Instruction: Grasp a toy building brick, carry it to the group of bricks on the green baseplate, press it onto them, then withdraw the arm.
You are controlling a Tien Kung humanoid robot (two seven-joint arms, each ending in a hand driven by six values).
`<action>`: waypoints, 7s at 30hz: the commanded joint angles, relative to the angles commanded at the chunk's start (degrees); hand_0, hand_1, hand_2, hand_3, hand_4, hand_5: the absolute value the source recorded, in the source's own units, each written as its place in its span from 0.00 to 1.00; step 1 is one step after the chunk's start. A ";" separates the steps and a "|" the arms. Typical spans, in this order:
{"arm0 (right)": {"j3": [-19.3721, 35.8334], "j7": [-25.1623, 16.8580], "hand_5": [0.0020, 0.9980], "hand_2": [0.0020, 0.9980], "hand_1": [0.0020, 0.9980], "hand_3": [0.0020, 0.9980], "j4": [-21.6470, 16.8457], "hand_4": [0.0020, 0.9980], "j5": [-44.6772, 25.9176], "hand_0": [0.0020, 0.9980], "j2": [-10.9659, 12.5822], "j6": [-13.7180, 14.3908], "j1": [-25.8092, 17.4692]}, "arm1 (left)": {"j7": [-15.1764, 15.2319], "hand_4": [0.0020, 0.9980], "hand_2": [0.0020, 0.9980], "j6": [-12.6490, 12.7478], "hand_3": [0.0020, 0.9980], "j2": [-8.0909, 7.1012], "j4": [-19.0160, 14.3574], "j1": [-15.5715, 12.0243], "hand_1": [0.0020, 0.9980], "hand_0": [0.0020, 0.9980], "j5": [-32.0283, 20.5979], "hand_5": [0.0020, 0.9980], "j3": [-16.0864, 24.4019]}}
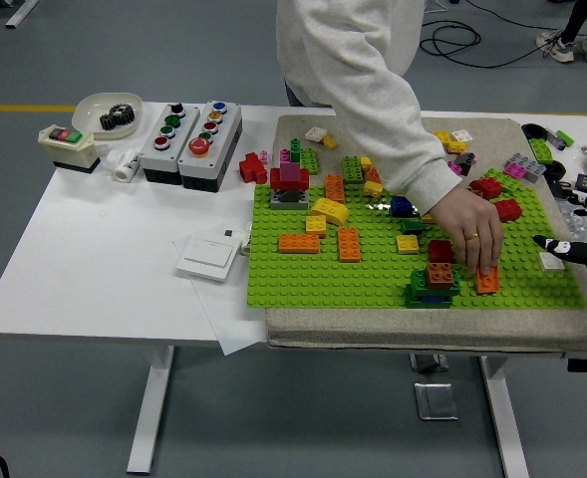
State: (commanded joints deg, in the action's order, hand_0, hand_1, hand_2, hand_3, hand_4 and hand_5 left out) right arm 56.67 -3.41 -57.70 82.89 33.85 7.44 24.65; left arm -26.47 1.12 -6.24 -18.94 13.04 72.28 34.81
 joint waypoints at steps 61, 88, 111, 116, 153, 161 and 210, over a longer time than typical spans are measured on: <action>-8.36 -1.24 0.44 0.88 0.88 0.90 6.26 0.82 -4.39 0.93 -0.23 -1.66 11.38 | 1.15 0.66 0.73 2.16 0.58 0.32 0.17 0.26 0.71 0.66 -6.90 0.65 -3.77; -19.54 4.78 0.26 0.11 0.00 0.87 21.92 0.21 11.83 0.00 -4.93 -7.99 25.87 | 1.13 0.66 0.73 2.44 0.58 0.42 -0.06 0.53 0.72 0.66 -8.35 0.65 -4.44; -13.11 7.47 0.40 0.34 0.22 0.93 17.20 0.53 5.76 0.22 -1.21 1.62 19.61 | 1.48 0.66 0.73 2.64 0.58 0.64 0.27 0.04 0.71 0.66 -8.65 0.65 -4.53; -12.73 7.42 0.39 0.40 0.30 0.97 16.76 0.57 2.75 0.27 -1.06 5.89 18.83 | 1.68 0.66 0.73 2.73 0.58 0.78 0.43 0.10 0.71 0.66 -8.99 0.65 -4.67; -11.02 4.50 0.42 0.84 0.74 1.00 8.69 0.75 6.46 0.72 2.75 5.77 14.61 | 2.01 0.66 0.73 3.14 0.58 1.02 0.55 0.71 0.71 0.66 -9.56 0.65 -5.17; -11.94 2.43 0.42 0.85 0.75 1.00 2.56 0.78 9.79 0.74 4.80 2.84 13.11 | 2.10 0.66 0.73 3.21 0.58 1.01 0.55 0.91 0.71 0.66 -9.59 0.65 -5.25; -21.41 -5.51 0.25 0.69 0.63 0.74 13.23 0.87 18.65 0.66 -5.79 -0.70 18.71 | 1.44 0.66 0.73 3.06 0.58 0.89 -0.14 1.39 0.71 0.66 -9.35 0.65 -5.65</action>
State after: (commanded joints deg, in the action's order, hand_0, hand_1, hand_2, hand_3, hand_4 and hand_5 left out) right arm 35.26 -8.92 -44.47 101.55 28.06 6.74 43.36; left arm -25.03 4.18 -5.35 -19.09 14.43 62.94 29.16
